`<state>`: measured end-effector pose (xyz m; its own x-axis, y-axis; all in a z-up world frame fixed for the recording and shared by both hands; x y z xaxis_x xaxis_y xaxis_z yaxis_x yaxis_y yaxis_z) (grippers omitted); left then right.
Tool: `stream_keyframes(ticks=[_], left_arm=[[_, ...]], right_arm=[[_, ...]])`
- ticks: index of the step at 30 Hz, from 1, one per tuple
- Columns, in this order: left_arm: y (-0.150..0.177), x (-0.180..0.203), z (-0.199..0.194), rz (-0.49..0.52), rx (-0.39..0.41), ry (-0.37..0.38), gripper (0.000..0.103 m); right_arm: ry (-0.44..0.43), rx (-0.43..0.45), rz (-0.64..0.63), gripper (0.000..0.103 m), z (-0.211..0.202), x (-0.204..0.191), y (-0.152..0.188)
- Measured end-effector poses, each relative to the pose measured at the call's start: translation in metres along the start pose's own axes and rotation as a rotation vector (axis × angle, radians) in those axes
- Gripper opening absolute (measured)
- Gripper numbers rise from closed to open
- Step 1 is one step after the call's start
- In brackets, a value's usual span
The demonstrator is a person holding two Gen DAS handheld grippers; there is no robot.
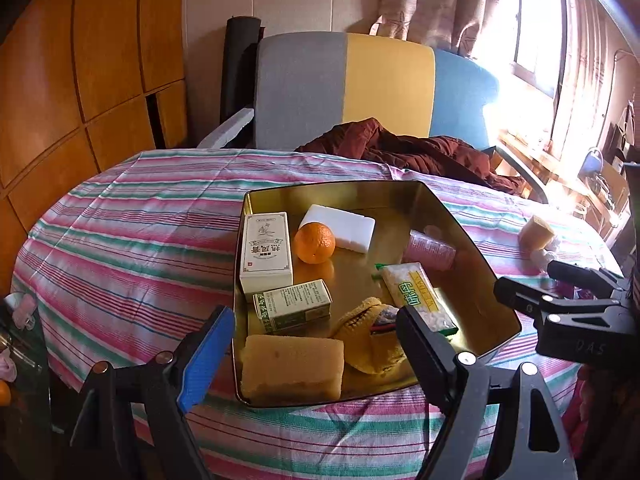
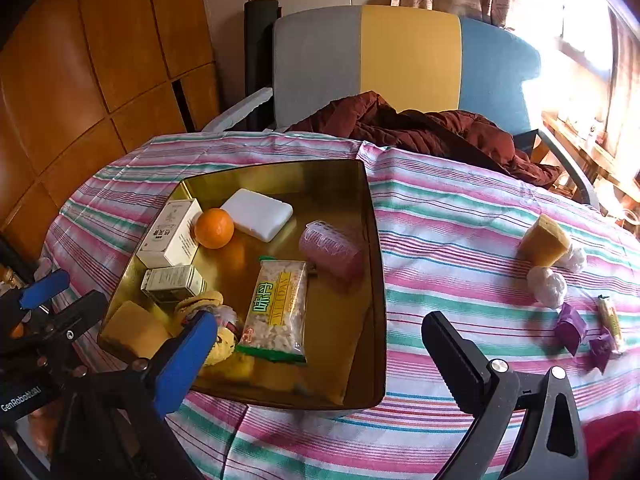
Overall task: Organize objects
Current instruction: 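Release the green box and pink roller into the gold tray, then move both tools back over the remaining items on the cloth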
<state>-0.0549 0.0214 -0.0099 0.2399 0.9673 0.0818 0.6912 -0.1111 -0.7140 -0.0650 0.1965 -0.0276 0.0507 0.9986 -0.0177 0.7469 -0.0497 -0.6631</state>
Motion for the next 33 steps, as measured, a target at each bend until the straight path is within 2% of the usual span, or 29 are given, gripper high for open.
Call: stream_keyframes(ticks=[9,15,33], left_arm=[[0.002,0.020,-0.008,0.077,0.017,-0.006,0.084],[0.002,0.031,-0.009,0.111,0.015,-0.001,0.084],[0.005,0.069,0.000,0.204,-0.018,0.037,0.084]], right_arm=[[0.057,0.030,0.017,0.103,-0.017,0.020,0.002],[0.120,0.044,0.030,0.103,-0.028,0.049,0.001],[0.355,0.065,0.304,0.103,-0.050,0.216,0.001]])
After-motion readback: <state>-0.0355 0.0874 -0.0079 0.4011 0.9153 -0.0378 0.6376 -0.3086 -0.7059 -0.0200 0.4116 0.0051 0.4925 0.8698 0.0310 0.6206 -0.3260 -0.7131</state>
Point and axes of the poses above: each gripper's, at about its wrist camera, not at the fingertips, and z roughly the way its jaws point, x to its right, y to its underside, the point moved 1 cm from there along z, roughly the way its jaws point, and after that the axes turned 4 degrees about y, right-handed, at the moved point
